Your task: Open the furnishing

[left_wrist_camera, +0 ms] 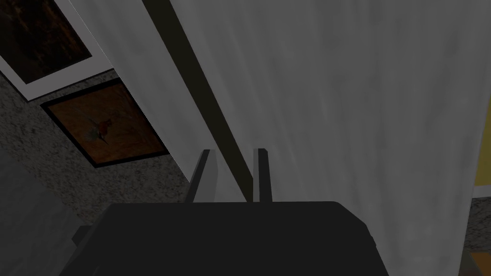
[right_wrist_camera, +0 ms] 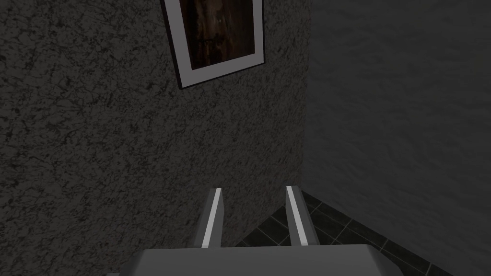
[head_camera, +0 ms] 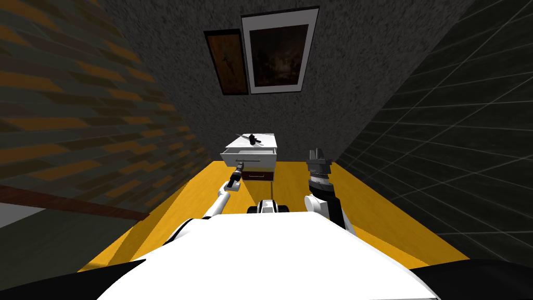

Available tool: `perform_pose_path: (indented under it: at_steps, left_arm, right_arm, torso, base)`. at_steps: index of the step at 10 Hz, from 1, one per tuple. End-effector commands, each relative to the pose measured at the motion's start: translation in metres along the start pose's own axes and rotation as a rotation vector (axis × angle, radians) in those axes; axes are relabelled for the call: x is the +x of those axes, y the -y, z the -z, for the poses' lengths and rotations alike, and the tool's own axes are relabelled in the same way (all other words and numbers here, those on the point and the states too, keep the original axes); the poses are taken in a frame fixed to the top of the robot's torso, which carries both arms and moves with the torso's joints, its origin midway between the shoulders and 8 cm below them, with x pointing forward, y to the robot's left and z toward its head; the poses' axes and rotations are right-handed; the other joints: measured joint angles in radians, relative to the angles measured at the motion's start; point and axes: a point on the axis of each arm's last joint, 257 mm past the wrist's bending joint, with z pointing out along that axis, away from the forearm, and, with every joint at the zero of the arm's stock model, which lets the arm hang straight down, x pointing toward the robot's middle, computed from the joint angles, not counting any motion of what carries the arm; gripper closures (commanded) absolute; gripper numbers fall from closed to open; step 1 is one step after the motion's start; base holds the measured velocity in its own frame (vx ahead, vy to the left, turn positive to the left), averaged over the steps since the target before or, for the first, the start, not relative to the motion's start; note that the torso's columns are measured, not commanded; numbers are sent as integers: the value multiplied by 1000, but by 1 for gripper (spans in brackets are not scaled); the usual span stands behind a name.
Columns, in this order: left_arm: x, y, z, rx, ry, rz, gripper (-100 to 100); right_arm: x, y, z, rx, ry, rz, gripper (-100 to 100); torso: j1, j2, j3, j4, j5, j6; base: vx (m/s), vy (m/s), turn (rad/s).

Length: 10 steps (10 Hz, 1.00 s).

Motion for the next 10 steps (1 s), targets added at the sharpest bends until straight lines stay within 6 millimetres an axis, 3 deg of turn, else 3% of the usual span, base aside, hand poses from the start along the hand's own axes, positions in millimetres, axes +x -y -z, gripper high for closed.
perform_pose_path:
  at_steps: [1,7,8,10]
  left_arm:
    - [1,-1,2,-3,-4,1,100]
    - [3,1,2,3,-10,0,100]
    - [-3,7,-9,0,-7,1,-100]
    - [-8,15,-20,-1,-6,1,-100]
  right_arm:
    - [0,0,0,0,0,0,0]
    - [0,0,0,0,0,0,0]
    - [0,0,0,0,0,0,0]
    - [0,0,0,0,0,0,0]
  torso:
    - [-1,-5,-3,1,-1,1]
    - [-1,-2,-1,0,0,2]
    - [-1,-2,-1,0,0,2]
    - [0,-5,-3,-1,0,1]
  base:
    - [-57,6,-26]
    - [-115,3,13]
    - [-58,-7,-32]
    - [-33,-1,-15]
